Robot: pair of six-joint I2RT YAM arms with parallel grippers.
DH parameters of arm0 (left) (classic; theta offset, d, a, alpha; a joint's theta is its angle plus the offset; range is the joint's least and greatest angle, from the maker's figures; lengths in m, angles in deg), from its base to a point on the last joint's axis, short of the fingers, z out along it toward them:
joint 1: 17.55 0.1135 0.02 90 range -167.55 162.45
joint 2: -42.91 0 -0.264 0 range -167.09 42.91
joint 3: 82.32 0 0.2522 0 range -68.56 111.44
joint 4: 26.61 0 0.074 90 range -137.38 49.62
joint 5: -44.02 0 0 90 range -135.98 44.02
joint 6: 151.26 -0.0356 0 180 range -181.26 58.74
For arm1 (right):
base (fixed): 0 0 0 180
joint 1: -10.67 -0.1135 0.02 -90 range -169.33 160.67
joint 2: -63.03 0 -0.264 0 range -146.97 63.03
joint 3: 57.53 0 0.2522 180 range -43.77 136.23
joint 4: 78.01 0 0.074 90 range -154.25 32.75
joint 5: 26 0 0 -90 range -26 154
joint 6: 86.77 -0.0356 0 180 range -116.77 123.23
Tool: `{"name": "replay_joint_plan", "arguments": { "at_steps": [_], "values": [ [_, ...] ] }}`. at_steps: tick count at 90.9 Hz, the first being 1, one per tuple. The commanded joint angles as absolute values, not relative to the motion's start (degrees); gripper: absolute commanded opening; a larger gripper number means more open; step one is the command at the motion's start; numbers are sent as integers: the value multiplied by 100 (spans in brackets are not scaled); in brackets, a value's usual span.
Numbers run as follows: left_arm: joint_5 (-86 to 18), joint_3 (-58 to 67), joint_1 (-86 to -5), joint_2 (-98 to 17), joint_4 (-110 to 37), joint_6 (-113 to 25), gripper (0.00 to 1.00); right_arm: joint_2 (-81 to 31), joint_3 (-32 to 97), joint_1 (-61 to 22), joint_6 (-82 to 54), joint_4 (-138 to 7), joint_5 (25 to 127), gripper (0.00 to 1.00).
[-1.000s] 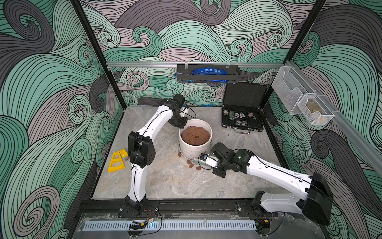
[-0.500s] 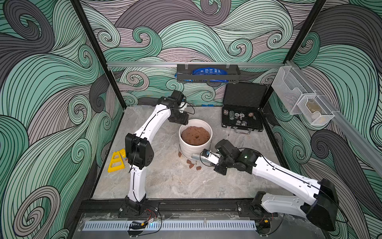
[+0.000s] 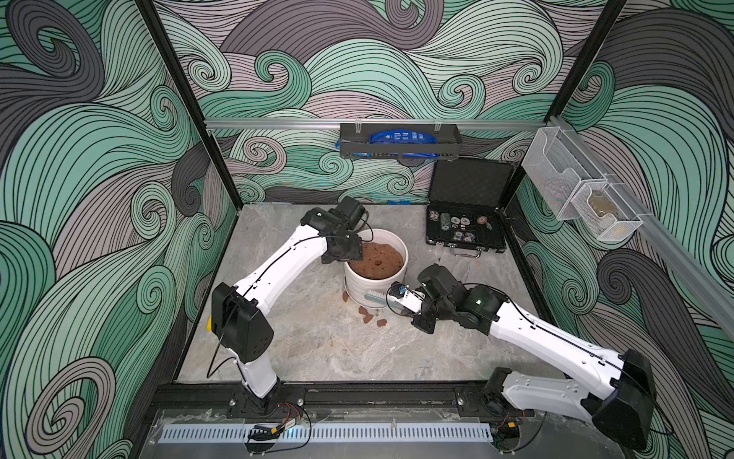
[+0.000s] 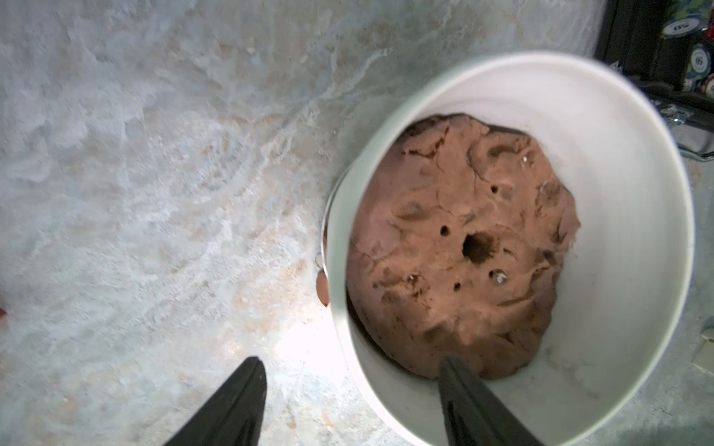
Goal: Scrub the dried mud off the ceramic pot
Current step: Rotate the pot at the center of the board.
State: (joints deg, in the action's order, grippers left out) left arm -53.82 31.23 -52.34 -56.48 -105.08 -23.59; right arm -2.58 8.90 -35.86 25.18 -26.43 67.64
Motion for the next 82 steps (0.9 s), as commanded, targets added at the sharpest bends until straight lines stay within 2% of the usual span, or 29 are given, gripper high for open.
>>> {"name": "replay_joint_plan", "arguments": {
  "at_steps": [1,34,67,82],
  "values": [
    [-5952,3112,-5473,-5543,-10786,-1143,72,-143,910,-3539,2571,-2743,6962,0],
    [-6141,3069,-5831,-5914,-11053,-254,55,-72,920,-3539,2532,-2723,7138,0],
    [-6066,3089,-5860,-6285,-11041,-246,35,-145,855,-3539,2556,-2791,7093,0],
    [-6065,3135,-5860,-6431,-11069,-292,30,-184,844,-3539,2569,-2800,7084,0]
  ]
}}
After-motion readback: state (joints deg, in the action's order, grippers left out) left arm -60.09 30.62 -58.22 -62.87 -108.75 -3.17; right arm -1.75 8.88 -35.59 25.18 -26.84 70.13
